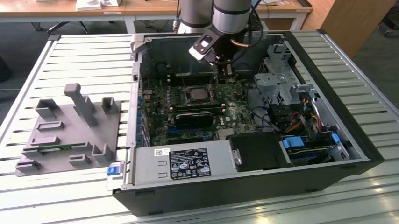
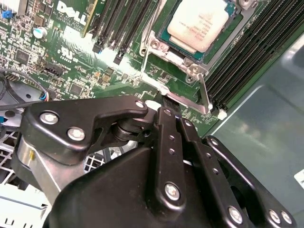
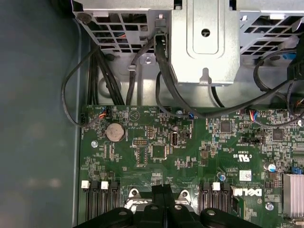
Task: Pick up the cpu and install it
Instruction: 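Close the cpu cover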
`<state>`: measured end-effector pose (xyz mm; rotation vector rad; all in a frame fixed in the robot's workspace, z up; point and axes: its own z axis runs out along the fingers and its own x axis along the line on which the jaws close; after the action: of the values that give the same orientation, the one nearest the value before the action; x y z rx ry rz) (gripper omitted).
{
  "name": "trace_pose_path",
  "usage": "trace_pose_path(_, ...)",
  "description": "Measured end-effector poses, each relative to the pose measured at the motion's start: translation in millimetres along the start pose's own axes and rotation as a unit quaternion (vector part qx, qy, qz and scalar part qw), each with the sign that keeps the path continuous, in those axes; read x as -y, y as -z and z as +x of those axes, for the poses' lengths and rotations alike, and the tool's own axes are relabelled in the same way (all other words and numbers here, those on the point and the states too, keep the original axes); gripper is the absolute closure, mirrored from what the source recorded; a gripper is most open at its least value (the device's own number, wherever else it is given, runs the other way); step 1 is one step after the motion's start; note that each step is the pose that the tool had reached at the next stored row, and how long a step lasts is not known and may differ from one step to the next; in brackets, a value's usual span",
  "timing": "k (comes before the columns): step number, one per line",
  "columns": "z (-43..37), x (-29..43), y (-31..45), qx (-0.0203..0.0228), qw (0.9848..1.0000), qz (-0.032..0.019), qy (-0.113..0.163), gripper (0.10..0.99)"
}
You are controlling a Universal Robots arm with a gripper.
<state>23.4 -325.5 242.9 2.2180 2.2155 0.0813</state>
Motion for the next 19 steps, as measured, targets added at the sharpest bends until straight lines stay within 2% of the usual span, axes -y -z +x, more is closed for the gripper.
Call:
trace_pose_path(12, 0.0, 9.0, -0.8, 0.0, 1.0, 0.0, 0.0, 0.98)
trace_pose_path(19, 0.0, 11.5, -1.1, 0.0, 1.0, 0.0, 0.0, 0.98)
